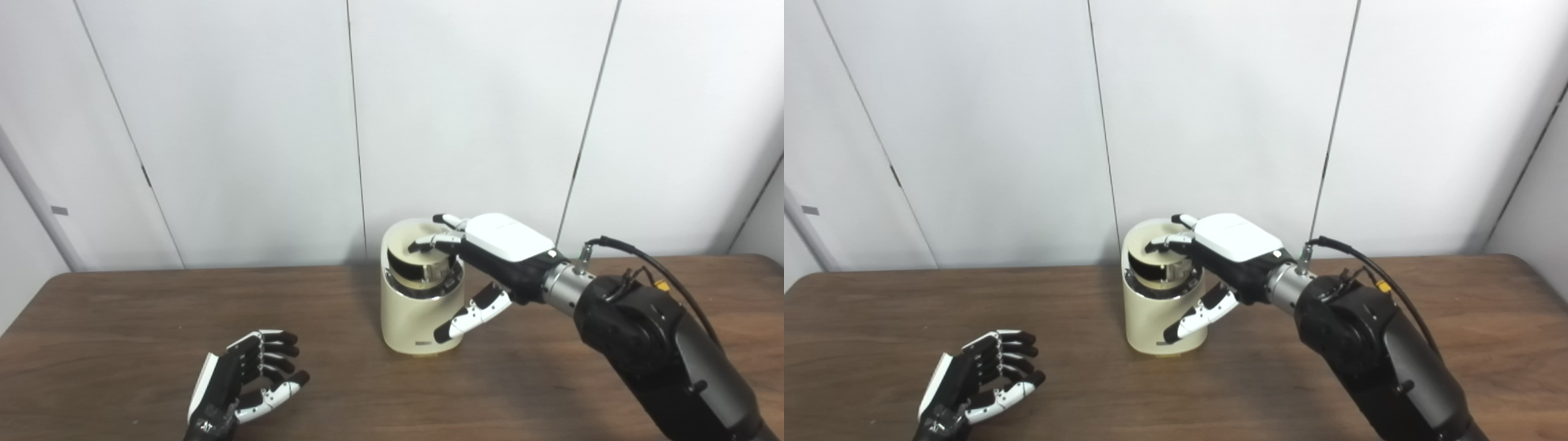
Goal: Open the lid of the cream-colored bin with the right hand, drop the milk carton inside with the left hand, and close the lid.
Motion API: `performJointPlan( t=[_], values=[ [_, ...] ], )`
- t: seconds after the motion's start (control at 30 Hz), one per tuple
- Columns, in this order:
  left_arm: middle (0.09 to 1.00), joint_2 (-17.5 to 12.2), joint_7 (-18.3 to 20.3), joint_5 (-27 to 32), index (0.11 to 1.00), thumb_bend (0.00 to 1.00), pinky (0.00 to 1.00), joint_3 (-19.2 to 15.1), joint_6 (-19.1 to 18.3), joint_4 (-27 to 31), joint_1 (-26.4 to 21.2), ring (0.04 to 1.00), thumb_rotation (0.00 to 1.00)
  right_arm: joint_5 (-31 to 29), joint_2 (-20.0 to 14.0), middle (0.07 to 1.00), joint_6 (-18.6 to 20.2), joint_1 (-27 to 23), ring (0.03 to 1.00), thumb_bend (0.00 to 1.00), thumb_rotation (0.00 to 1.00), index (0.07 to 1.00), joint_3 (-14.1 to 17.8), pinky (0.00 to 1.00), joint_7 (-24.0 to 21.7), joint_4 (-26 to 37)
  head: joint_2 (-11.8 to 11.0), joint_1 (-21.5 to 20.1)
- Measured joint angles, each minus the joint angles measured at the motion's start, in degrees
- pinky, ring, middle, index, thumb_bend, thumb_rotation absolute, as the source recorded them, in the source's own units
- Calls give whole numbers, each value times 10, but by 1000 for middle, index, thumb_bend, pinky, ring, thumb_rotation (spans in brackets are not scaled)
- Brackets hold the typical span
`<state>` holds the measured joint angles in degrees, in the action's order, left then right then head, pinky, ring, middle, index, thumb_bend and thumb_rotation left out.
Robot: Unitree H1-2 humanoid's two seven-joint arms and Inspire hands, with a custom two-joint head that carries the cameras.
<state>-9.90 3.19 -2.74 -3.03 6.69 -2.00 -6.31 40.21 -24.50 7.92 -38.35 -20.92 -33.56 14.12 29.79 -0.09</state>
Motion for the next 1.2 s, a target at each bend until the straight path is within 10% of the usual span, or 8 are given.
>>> performJointPlan(
  t=[1.2],
  values=[
    [591, 0, 2, 1, 635, 611, 406, 0, -25, 14, 10, 517, 0, 157, -8, 851, -17, -24, 1000, 762, 556, 861, -55, 1000, -158, 45, 15, 5]
  ],
)
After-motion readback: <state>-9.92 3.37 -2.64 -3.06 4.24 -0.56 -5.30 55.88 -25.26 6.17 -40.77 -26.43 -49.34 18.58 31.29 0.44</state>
